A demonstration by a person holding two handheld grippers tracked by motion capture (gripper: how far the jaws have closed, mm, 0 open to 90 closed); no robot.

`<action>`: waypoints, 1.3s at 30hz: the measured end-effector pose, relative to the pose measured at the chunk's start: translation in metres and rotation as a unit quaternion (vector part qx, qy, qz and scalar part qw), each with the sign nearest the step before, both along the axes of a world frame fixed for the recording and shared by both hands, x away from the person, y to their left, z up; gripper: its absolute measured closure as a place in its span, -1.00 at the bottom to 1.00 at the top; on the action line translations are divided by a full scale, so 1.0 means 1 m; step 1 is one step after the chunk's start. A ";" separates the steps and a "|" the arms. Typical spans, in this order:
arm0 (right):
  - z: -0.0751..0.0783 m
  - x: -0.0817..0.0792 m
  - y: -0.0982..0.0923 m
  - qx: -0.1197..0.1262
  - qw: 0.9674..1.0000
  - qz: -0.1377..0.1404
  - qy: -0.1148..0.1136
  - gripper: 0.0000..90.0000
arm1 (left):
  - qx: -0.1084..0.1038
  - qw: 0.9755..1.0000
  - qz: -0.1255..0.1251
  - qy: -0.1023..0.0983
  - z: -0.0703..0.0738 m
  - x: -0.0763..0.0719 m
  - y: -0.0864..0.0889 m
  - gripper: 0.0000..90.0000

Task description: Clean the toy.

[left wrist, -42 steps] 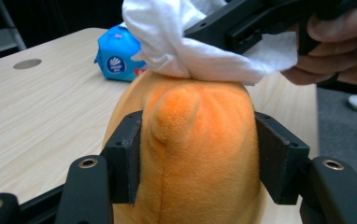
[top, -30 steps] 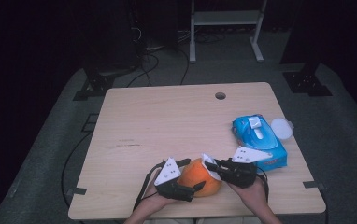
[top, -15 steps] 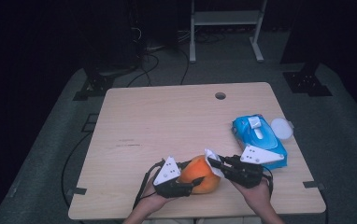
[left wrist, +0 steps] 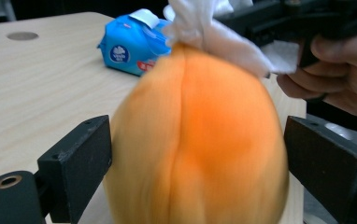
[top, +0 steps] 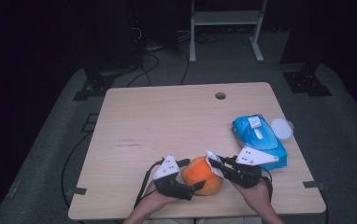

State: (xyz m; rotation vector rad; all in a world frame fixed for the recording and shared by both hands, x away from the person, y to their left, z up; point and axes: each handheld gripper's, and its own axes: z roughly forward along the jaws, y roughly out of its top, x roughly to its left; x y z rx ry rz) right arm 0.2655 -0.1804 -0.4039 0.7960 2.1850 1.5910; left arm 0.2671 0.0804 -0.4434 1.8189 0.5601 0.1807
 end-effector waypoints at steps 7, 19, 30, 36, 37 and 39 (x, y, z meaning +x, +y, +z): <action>0.008 -0.006 0.001 0.021 1.000 -0.005 -0.007 0.76 | 0.001 0.998 0.021 -0.055 0.015 -0.006 -0.002 -0.18; -0.006 0.003 0.001 -0.004 1.000 -0.018 0.004 0.76 | -0.007 0.999 0.032 -0.032 0.009 -0.001 0.002 -0.25; -0.006 0.004 0.008 -0.004 1.000 -0.006 0.001 0.75 | -0.003 0.999 -0.014 -0.034 0.005 -0.003 0.001 -0.57; -0.008 0.005 0.001 0.011 1.000 -0.023 0.014 0.76 | 0.023 0.998 0.013 -0.063 0.003 -0.006 -0.004 -0.31; -0.007 0.002 0.004 0.013 1.000 -0.017 0.012 0.76 | 0.023 0.998 0.019 -0.062 0.002 -0.005 -0.001 -0.28; -0.004 -0.004 0.010 0.022 1.000 0.007 0.004 0.76 | 0.017 0.998 0.027 -0.055 0.002 -0.003 0.003 -0.23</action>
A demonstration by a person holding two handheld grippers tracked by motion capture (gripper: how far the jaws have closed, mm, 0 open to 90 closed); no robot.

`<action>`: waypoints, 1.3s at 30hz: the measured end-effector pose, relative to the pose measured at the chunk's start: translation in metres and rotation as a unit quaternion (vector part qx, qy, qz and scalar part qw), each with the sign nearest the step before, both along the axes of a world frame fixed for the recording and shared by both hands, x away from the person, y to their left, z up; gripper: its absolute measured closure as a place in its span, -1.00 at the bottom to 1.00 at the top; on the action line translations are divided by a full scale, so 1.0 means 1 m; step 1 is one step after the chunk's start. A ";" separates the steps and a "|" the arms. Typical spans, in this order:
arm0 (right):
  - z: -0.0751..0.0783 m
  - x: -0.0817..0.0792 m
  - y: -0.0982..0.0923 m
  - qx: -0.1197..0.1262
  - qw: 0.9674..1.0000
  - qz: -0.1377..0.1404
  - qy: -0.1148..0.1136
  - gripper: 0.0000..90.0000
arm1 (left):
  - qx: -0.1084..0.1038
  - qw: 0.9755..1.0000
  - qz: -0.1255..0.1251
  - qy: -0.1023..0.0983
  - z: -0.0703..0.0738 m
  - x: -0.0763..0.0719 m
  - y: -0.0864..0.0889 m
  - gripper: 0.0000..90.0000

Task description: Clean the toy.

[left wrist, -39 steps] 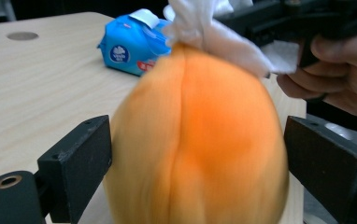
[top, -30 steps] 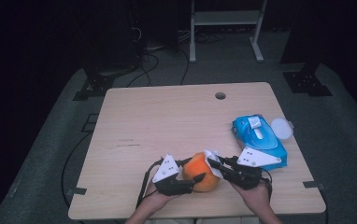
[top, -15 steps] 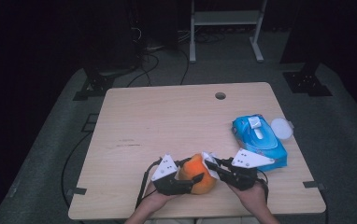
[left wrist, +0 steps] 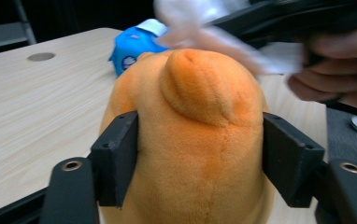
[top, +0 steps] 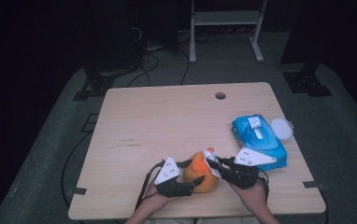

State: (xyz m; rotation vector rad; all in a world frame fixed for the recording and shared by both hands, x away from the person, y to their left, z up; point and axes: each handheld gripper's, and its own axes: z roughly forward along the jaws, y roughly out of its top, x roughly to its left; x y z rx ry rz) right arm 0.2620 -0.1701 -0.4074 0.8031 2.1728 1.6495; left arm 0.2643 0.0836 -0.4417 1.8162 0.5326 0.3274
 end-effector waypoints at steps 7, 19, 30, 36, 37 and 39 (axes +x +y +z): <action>-0.002 0.002 0.001 -0.022 1.000 -0.012 -0.005 0.75 | -0.008 1.000 0.010 0.004 -0.001 0.004 0.002 -0.21; -0.002 0.005 0.000 -0.007 1.000 -0.010 0.009 0.75 | 0.005 1.000 0.027 0.003 -0.001 0.001 -0.003 -0.24; -0.024 0.032 -0.028 0.003 0.995 -0.071 0.066 0.75 | 0.012 1.000 0.013 -0.019 -0.002 -0.004 -0.006 -0.18; -0.008 0.019 -0.020 0.028 0.997 -0.041 0.051 0.75 | 0.034 0.996 0.041 -0.075 0.005 -0.008 -0.010 -0.13; -0.004 0.014 -0.015 0.026 0.998 -0.028 0.044 0.75 | 0.042 0.996 0.033 -0.074 0.002 -0.008 -0.012 -0.13; 0.003 0.004 -0.003 0.013 1.000 -0.006 0.020 0.75 | 0.045 0.996 0.023 -0.074 0.000 -0.011 -0.013 -0.13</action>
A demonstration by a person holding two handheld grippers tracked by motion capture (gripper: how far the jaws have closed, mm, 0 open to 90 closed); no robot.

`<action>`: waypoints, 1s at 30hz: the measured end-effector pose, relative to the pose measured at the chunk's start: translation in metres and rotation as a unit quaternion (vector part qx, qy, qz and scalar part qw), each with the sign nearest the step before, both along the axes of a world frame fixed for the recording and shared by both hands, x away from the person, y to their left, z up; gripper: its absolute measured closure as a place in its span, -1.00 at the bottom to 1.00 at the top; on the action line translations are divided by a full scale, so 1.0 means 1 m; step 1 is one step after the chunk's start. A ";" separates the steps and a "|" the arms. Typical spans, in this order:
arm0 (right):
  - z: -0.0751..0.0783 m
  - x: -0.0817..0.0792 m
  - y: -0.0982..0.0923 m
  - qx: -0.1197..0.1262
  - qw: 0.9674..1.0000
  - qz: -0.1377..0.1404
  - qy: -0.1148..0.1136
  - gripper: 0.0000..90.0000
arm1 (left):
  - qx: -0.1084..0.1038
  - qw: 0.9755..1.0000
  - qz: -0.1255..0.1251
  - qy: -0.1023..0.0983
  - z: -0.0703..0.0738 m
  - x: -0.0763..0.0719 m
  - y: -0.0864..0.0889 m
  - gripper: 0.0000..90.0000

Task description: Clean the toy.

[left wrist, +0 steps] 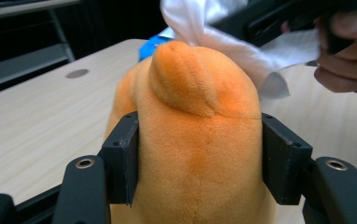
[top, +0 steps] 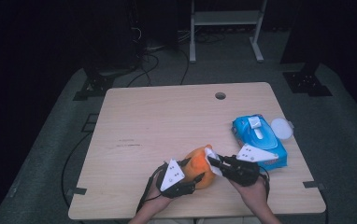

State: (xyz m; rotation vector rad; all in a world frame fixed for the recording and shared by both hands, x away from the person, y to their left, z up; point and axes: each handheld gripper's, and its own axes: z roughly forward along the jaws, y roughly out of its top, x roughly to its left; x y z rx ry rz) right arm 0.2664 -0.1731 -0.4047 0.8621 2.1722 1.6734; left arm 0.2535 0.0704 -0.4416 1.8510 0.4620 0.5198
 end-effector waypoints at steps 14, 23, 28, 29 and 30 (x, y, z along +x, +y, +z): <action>-0.006 0.007 -0.011 -0.028 1.000 -0.013 0.006 0.76 | -0.014 0.999 -0.018 0.028 -0.006 0.002 0.002 -0.55; 0.009 -0.016 0.013 -0.058 0.996 0.050 -0.042 0.76 | 0.029 0.999 -0.040 0.002 -0.006 -0.007 -0.003 -0.30; 0.001 0.004 -0.005 -0.062 0.998 0.009 -0.024 0.76 | 0.035 0.998 -0.055 -0.006 -0.008 -0.007 -0.007 -0.29; -0.002 0.008 -0.010 -0.064 0.998 0.000 -0.018 0.76 | 0.036 0.998 -0.058 -0.010 -0.009 -0.007 -0.007 -0.30; -0.005 0.013 -0.015 -0.065 0.998 -0.008 -0.012 0.76 | 0.037 0.998 -0.059 -0.012 -0.009 -0.007 -0.007 -0.31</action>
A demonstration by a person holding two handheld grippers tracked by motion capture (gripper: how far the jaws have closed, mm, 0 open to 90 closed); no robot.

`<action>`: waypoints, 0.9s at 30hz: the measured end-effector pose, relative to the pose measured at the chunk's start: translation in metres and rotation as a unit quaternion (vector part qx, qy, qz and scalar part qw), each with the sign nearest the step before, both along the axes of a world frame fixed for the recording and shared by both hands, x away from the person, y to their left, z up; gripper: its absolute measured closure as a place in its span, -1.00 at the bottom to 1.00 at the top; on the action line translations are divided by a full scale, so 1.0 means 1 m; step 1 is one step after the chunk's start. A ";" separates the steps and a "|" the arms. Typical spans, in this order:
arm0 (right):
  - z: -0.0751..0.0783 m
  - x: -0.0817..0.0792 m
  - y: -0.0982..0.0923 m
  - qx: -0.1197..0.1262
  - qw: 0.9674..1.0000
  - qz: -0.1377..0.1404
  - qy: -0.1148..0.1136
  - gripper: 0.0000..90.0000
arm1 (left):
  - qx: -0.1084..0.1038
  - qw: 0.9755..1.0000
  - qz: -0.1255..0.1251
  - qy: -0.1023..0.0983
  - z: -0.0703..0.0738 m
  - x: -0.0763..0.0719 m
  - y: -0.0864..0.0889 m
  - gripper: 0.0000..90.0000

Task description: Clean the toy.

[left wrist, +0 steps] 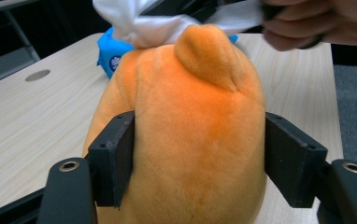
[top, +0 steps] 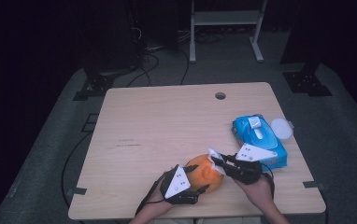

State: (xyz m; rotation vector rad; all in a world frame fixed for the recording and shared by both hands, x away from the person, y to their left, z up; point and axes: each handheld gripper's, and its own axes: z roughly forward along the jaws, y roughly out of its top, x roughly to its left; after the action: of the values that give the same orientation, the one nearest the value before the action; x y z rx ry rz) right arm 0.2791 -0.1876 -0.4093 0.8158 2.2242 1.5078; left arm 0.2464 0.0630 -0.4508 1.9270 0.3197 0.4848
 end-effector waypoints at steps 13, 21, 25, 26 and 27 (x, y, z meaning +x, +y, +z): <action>0.000 -0.001 0.001 0.000 1.000 0.010 0.001 0.76 | 0.003 1.000 -0.009 -0.003 -0.002 0.000 0.000 -0.35; -0.005 0.007 -0.010 0.014 1.000 -0.016 0.022 0.76 | 0.001 1.000 -0.015 0.004 -0.003 0.003 0.003 -0.35; -0.008 0.010 -0.015 0.022 0.999 -0.020 0.033 0.76 | 0.003 1.000 -0.013 0.004 -0.002 0.003 0.003 -0.35; -0.010 0.012 -0.017 0.020 0.999 -0.026 0.034 0.76 | 0.002 1.000 -0.012 0.005 -0.002 0.003 0.003 -0.35; -0.012 0.013 -0.019 0.016 0.999 -0.033 0.037 0.76 | 0.002 1.000 -0.011 0.006 -0.002 0.003 0.003 -0.35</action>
State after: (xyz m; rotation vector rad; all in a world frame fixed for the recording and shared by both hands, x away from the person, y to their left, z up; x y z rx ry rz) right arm 0.2925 -0.2069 -0.4210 0.9590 2.2075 1.5094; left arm 0.2496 0.0660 -0.4527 1.9360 0.3046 0.4590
